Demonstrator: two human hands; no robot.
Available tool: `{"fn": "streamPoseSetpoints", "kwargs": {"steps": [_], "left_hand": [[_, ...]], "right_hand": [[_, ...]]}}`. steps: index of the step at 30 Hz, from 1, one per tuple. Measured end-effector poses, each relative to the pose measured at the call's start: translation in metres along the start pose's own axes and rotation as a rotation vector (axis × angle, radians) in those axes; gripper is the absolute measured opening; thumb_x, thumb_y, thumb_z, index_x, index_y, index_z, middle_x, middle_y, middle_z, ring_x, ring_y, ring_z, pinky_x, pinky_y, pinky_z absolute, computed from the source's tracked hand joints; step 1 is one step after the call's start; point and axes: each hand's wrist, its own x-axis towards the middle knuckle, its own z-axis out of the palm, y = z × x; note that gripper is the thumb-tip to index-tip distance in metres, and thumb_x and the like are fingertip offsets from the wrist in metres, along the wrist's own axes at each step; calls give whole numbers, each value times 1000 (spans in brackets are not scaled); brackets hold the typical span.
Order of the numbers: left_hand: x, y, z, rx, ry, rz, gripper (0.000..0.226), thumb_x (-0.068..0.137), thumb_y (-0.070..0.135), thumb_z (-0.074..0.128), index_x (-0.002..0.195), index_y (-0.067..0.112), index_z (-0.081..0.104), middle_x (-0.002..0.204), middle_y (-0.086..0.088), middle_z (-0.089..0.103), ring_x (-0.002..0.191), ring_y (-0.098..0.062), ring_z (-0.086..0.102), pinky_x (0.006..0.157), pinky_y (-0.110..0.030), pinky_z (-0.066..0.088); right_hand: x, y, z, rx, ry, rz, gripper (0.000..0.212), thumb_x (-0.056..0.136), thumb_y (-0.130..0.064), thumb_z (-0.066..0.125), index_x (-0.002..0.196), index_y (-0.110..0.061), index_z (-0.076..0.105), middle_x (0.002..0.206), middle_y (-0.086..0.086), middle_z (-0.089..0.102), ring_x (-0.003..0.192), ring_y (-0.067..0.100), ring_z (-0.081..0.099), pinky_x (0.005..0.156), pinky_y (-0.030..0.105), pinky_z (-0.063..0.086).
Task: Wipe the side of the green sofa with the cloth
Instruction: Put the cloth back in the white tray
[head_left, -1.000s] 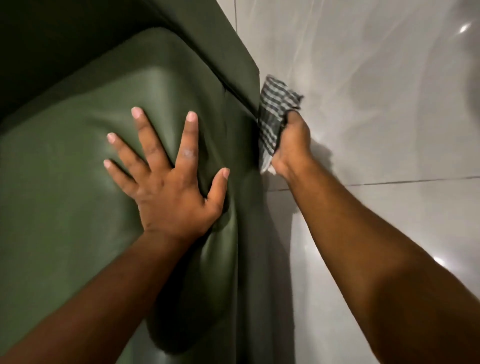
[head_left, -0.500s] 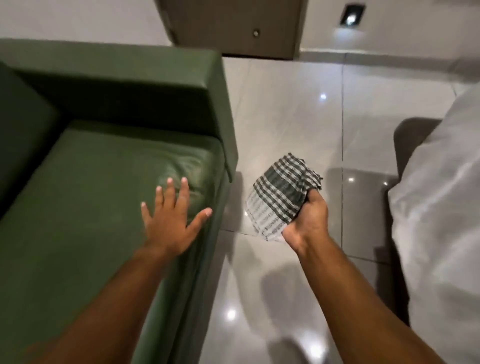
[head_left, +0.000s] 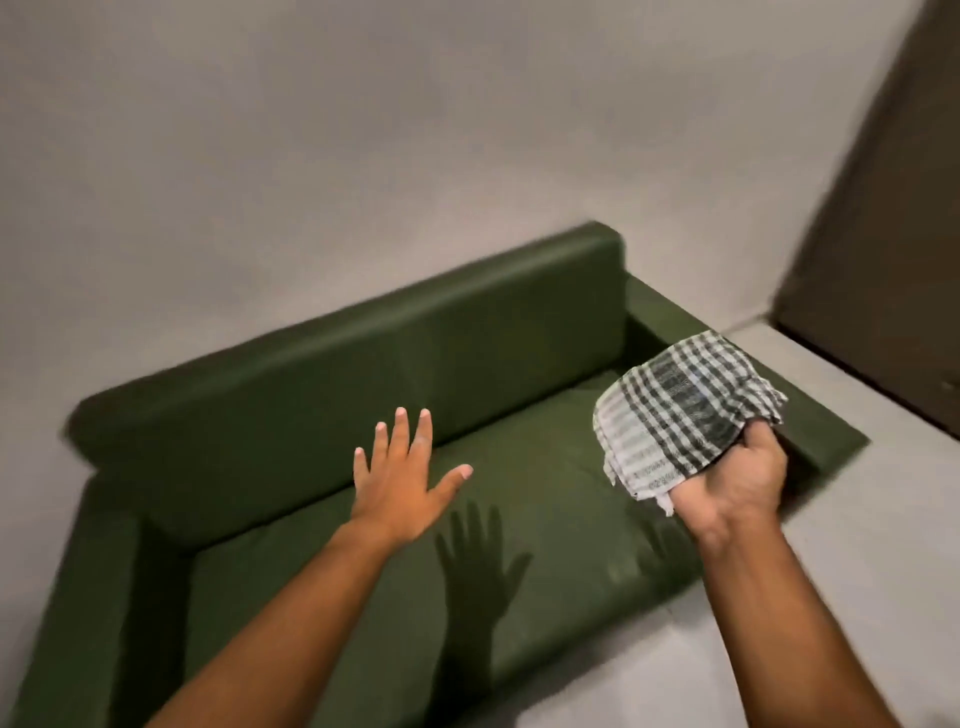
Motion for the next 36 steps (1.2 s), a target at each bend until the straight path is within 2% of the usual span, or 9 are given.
{"fn": "streamPoseSetpoints", "kwargs": {"steps": [4,8,11,16,21,25,29,33,36], "left_hand": [[-49,-86,-68,-34,166,-298,93,88,79,30,159,28,-2,168,-4,-8,155,-30,-5,122,-58,5],[-155,-153,-112,-177,392,-545,86,93,66,45,160,24,10,169,-5,2,155,-26,5,125,-49,10],[-261,-191,-130,-174,549,-774,82,93,58,53,158,18,21,167,-10,11,154,-26,13,126,-44,13],[-429,-219,-128,-75,613,-1168,86,92,63,50,158,18,19,167,-12,13,154,-32,13,124,-47,15],[-565,-226,-104,-45,613,-1454,87,92,68,44,159,20,15,167,-11,10,154,-33,10,123,-50,16],[-640,-249,-81,-62,590,-1588,87,92,70,40,159,22,11,168,-8,6,155,-32,7,124,-49,13],[-691,-286,-54,-98,504,-1628,88,91,73,35,159,26,7,169,-7,1,155,-31,4,125,-49,9],[-722,-325,-25,-121,454,-1643,86,91,75,31,159,27,9,169,-5,2,155,-29,3,124,-48,9],[-733,-352,0,-149,405,-1658,87,91,75,30,159,26,9,169,-7,1,155,-30,2,124,-48,8]], "right_hand": [[-3,59,97,-122,-259,184,40,91,-38,40,107,-19,72,122,5,70,113,24,65,95,44,53],[-39,133,167,-262,-474,428,44,95,-40,36,118,-18,66,125,6,68,116,27,63,98,49,48],[-91,192,199,-359,-652,605,45,95,-40,37,123,-16,62,127,8,67,117,29,62,100,50,47],[-201,277,221,-411,-819,854,45,96,-33,36,129,-10,57,130,14,63,118,33,61,106,54,41],[-325,354,212,-560,-965,1088,44,96,-36,38,124,-11,61,125,14,67,115,33,63,104,55,44],[-420,414,191,-681,-1060,1226,45,96,-38,37,121,-11,63,123,15,67,114,36,63,102,57,45],[-497,479,163,-805,-1101,1310,48,95,-38,36,125,-9,60,129,18,63,118,36,60,105,56,43],[-549,540,132,-940,-1106,1372,47,95,-38,36,98,-13,75,113,15,72,105,32,68,89,49,53],[-573,585,105,-1073,-1085,1404,47,95,-42,36,102,-13,73,113,16,72,104,33,67,84,48,52]]}}
